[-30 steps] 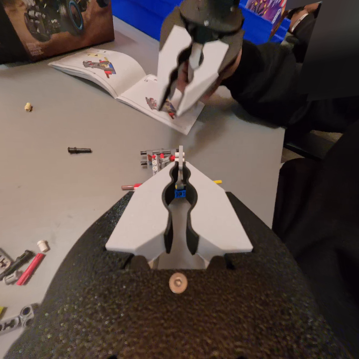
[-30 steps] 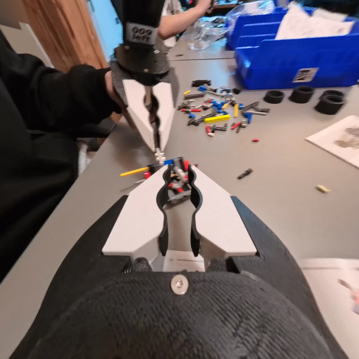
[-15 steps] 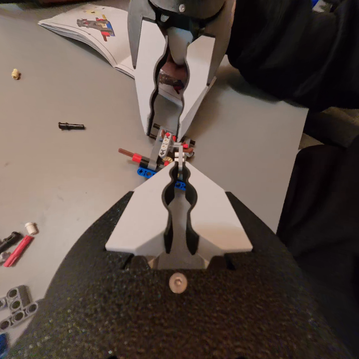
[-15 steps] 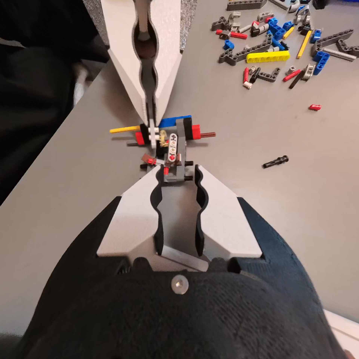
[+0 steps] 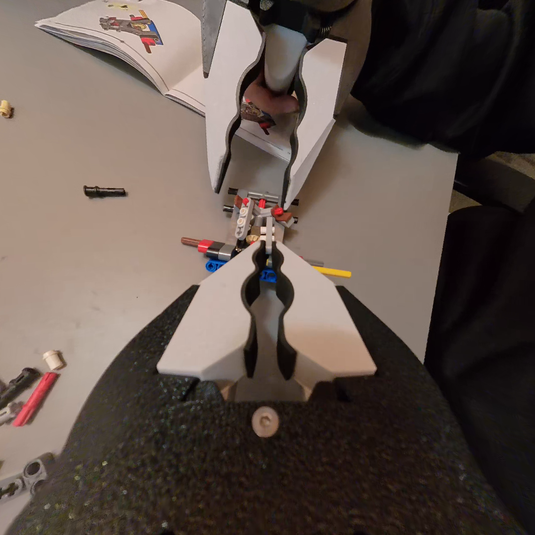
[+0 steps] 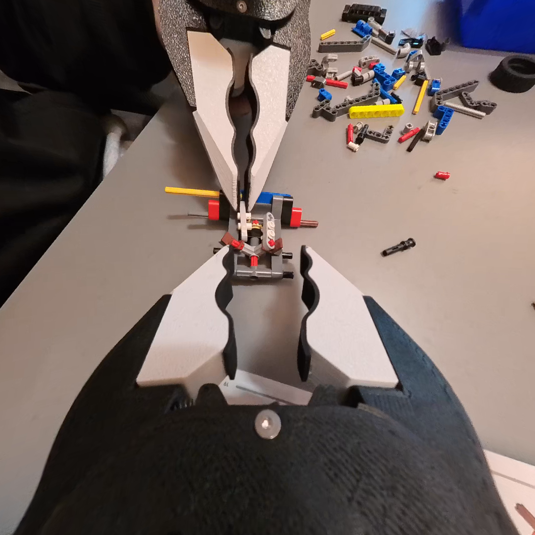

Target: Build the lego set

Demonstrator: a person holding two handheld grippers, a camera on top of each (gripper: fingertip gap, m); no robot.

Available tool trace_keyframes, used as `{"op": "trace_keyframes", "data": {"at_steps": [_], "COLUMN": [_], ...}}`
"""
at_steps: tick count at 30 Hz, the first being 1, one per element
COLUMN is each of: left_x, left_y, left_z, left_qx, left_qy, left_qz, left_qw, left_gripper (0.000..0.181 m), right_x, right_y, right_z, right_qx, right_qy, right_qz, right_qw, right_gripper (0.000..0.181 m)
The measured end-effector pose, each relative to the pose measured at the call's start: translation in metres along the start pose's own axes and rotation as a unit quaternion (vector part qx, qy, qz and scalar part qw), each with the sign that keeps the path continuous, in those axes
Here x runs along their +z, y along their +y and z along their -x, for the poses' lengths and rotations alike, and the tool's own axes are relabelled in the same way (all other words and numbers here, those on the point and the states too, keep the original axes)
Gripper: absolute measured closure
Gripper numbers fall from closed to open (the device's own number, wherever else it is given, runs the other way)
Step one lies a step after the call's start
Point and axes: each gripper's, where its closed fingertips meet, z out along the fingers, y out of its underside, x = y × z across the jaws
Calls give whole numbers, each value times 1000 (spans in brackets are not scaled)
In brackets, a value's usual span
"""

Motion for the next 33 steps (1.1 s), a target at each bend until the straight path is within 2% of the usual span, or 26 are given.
{"op": "trace_keyframes", "data": {"at_steps": [1, 7, 11, 15, 17, 24, 29, 33], "left_x": [0, 1, 1, 1, 1, 1, 1, 1], "left_y": [0, 0, 0, 0, 0, 0, 0, -1], "left_z": [0, 0, 0, 0, 0, 0, 1, 2], "left_qx": [0, 2, 4, 1, 2, 4, 2, 2], "left_qy": [2, 6, 5, 5, 5, 6, 7, 4], "left_qz": [-1, 2, 5, 2, 1, 0, -1, -2], "left_qw": [1000, 1000, 1000, 1000, 1000, 1000, 1000, 1000], "left_gripper": [180, 180, 180, 180, 180, 180, 180, 180], "right_x": [0, -3, -1, 14, 17, 12, 3, -1], "right_y": [-1, -6, -20, -7, -4, 7, 7, -10], "right_z": [0, 6, 6, 6, 4, 15, 11, 8], "right_qx": [-1, 1, -5, 0, 8, 2, 2, 41], "right_qy": [-1, -13, 19, 46, 57, 14, 10, 20], "right_qz": [-3, -3, -21, 18, 23, 51, 50, 3], "right_qw": [1000, 1000, 1000, 999, 998, 999, 999, 999], "right_gripper": [139, 136, 133, 123, 125, 129, 135, 130]}}
